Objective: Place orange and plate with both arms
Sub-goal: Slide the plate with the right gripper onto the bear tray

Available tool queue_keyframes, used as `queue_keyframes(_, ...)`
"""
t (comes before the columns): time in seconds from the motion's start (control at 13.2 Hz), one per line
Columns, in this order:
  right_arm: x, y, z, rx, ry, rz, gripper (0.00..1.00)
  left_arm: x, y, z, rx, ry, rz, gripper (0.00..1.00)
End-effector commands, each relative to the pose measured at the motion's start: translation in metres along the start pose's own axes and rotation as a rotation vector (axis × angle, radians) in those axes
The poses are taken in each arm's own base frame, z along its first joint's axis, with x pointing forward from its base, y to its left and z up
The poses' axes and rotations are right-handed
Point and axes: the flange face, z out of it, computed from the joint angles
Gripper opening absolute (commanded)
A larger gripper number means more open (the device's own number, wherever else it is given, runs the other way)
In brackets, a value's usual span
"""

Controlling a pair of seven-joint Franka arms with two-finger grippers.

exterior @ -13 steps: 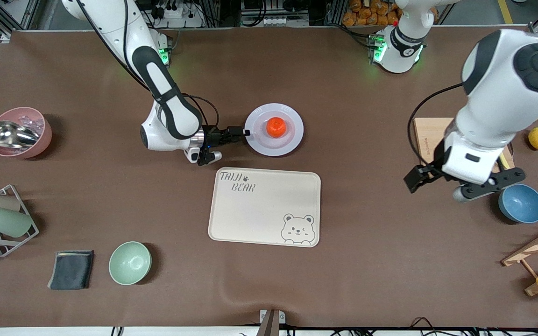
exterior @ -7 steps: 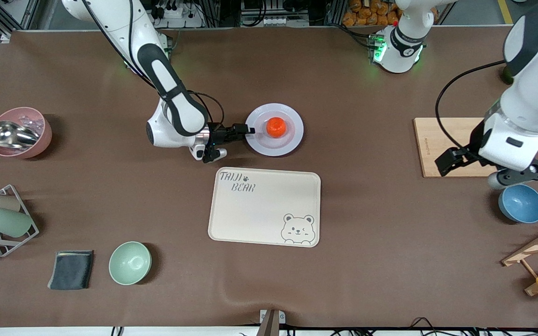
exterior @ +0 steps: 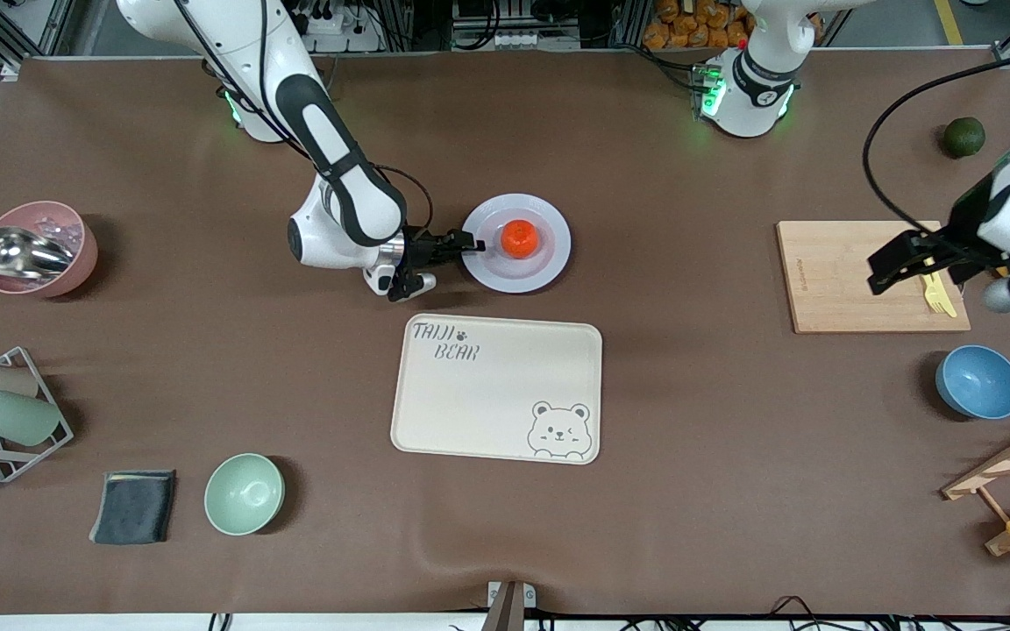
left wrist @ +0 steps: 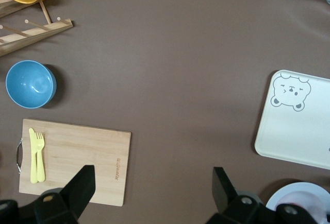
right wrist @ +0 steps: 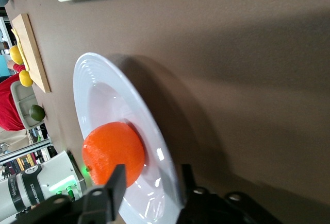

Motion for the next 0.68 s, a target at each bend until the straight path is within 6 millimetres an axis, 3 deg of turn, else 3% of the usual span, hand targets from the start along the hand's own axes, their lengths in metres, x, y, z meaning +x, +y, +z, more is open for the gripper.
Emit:
queue_keyframes(0.0,-0.004,-0.002,0.006,0.0,0.018,-0.033,0.2,-0.012,-0.015,-0.017,-0.015,0.002,0.061,1.0)
queue_keyframes(0.08,-0.003,-0.001,0.005,-0.003,0.021,-0.041,0.06,-0.014,-0.016,-0.015,-0.014,-0.007,0.064,1.0)
queue_keyframes(0.15,-0.003,-0.002,0.004,-0.01,0.029,-0.043,0.0,-0.016,-0.018,-0.012,-0.02,-0.028,0.071,1.0)
queue_keyframes(0.61,0.005,-0.02,-0.006,0.014,0.05,-0.057,0.0,-0.024,-0.028,-0.002,-0.033,-0.065,0.083,1.0)
